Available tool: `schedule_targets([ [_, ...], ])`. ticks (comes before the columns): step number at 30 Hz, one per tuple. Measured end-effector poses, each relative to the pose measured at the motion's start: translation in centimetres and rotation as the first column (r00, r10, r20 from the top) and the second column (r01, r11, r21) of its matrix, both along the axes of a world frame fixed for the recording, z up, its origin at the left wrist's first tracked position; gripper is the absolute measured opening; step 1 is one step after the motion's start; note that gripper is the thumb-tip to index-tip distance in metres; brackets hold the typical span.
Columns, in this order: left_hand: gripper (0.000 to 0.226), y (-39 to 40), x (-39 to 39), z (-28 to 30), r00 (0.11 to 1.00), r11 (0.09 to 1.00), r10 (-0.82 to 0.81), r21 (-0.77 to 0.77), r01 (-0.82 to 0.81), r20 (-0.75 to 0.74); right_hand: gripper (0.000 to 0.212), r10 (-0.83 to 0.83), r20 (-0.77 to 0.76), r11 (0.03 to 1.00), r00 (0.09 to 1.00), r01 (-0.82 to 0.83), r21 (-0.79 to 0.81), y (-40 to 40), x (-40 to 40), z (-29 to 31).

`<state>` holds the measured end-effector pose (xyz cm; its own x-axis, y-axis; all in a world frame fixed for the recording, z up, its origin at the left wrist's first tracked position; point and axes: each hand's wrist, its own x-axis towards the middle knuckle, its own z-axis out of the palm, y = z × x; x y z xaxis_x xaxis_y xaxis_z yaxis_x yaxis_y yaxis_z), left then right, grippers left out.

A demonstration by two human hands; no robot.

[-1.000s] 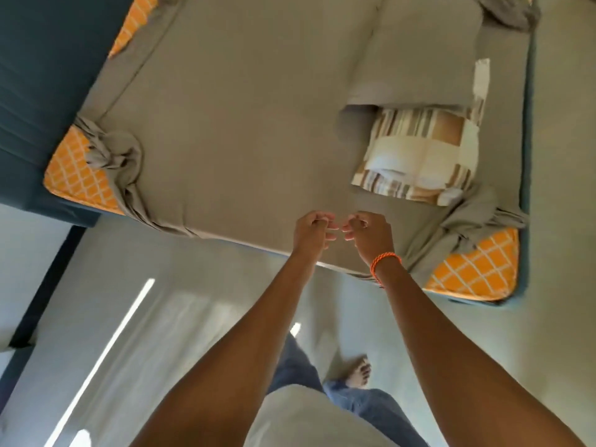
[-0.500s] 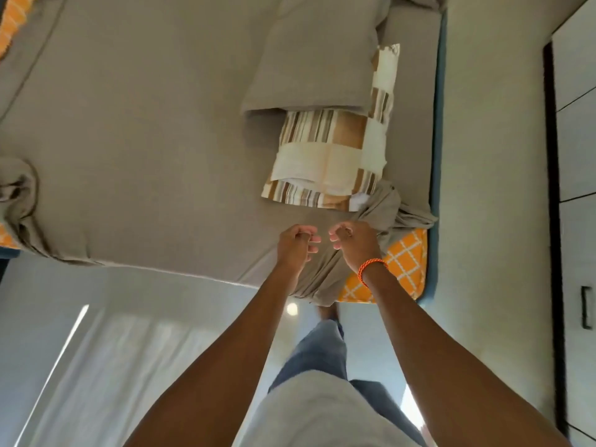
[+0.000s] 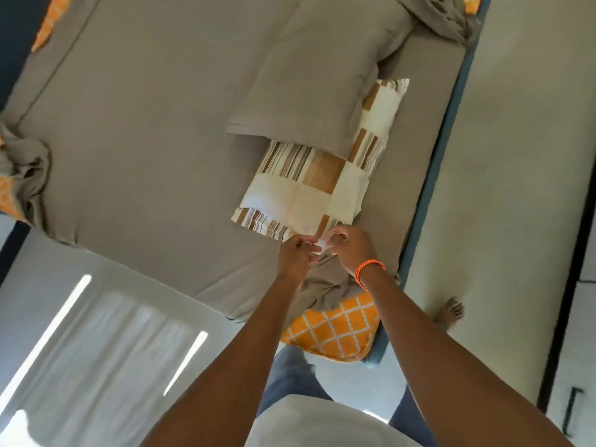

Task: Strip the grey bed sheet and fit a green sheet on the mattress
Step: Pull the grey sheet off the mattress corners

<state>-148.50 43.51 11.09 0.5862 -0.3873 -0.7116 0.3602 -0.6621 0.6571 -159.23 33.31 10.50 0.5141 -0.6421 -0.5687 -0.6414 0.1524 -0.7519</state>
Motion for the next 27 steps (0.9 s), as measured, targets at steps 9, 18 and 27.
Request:
schedule_targets([
  [9,0.028,-16.5,-10.0,2.5,0.922,0.923,0.384,0.004,-0.384,-0.043,0.024,0.286,-0.026,0.958,0.958,-0.286,-0.006,-16.3,-7.0,0.0],
  [18,0.028,-27.2,-10.9,2.2,0.81,0.809,0.587,-0.031,-0.587,-0.008,0.023,0.506,0.015,0.858,0.863,-0.501,-0.117,-30.9,-4.0,1.4],
  [27,0.032,-44.8,-5.1,-0.4,0.734,0.731,0.678,-0.075,-0.679,-0.038,0.019,0.702,0.013,0.708,0.713,-0.695,-0.128,-48.7,4.7,3.0],
])
